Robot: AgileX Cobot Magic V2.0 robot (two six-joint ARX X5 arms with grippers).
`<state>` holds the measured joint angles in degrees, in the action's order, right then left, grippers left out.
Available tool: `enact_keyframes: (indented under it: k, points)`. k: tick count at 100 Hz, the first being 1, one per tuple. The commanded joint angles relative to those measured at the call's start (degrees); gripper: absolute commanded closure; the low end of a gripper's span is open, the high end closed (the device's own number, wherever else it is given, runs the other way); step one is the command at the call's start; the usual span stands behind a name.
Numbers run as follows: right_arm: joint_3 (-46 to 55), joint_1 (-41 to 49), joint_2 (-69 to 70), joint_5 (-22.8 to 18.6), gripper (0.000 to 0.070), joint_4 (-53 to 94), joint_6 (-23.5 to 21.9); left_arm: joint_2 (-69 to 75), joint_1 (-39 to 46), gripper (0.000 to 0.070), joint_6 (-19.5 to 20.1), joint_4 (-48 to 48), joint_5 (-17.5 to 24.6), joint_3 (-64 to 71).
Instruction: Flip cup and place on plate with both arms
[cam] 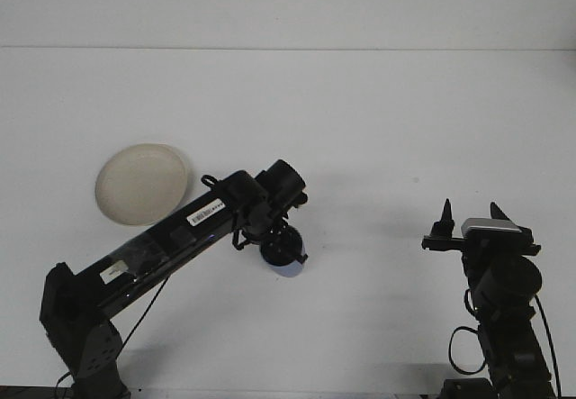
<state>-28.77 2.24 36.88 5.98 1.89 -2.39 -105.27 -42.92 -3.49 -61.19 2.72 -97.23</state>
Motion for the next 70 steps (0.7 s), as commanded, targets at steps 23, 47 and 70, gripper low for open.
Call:
enact_keyframes:
  k: [23, 47, 70]
  points:
    - [-0.5, 0.2, 0.2, 0.0, 0.0163, -0.6, -0.6, 0.0, 14.2, 0.0689, 2.0, -6.7, -9.4, -11.8]
    - [-0.5, 0.2, 0.2, 0.0, 0.0163, -0.6, -0.6, -0.1, 30.2, 0.0689, 2.0, -6.1, -9.6, -12.0]
    - [-0.5, 0.2, 0.2, 0.0, 0.0163, -0.7, -0.6, -0.8, 40.4, 0.0689, 2.2, -5.0, -9.6, -12.0]
